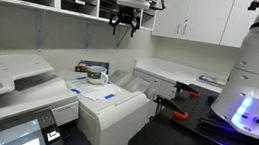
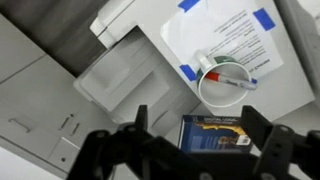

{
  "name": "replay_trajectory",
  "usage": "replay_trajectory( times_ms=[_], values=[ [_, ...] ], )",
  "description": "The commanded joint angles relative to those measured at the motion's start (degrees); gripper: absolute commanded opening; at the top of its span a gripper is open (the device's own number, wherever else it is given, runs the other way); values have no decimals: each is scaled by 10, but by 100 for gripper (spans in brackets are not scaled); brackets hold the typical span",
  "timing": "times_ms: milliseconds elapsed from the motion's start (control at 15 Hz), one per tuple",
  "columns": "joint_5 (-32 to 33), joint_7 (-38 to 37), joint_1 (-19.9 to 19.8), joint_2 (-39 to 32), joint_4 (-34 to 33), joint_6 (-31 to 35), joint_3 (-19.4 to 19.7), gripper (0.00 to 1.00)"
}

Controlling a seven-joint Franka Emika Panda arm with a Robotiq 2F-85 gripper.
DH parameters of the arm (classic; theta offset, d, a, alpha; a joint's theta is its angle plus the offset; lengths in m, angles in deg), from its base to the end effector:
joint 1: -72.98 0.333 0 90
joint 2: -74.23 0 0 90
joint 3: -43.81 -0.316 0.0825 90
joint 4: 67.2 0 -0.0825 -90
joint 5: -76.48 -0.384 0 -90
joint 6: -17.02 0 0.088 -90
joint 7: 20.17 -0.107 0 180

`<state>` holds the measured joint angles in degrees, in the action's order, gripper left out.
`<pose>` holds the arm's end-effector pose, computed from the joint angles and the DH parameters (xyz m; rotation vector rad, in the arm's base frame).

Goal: Remove the marker from the cup.

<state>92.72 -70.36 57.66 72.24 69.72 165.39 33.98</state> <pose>0.5100 -0.0437 0.3195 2.8299 -1.1024 0.3265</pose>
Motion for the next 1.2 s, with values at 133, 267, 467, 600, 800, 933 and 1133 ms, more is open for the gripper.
replay_trajectory(
  times_ms=[133,267,467,600,800,933,1133],
  values=[
    [-3,-166,112,-183,-166,-19,127,100],
    [-57,-167,138,-215,-195,-43,145,100],
    [-68,-139,157,-223,-187,-14,164,100],
    [-70,-140,159,-223,-192,-18,165,100],
    [-128,-168,160,-239,-192,2,167,100],
    [-183,-194,165,-260,-204,12,168,100],
    [-257,-219,166,-297,-231,27,168,92]
  ],
)
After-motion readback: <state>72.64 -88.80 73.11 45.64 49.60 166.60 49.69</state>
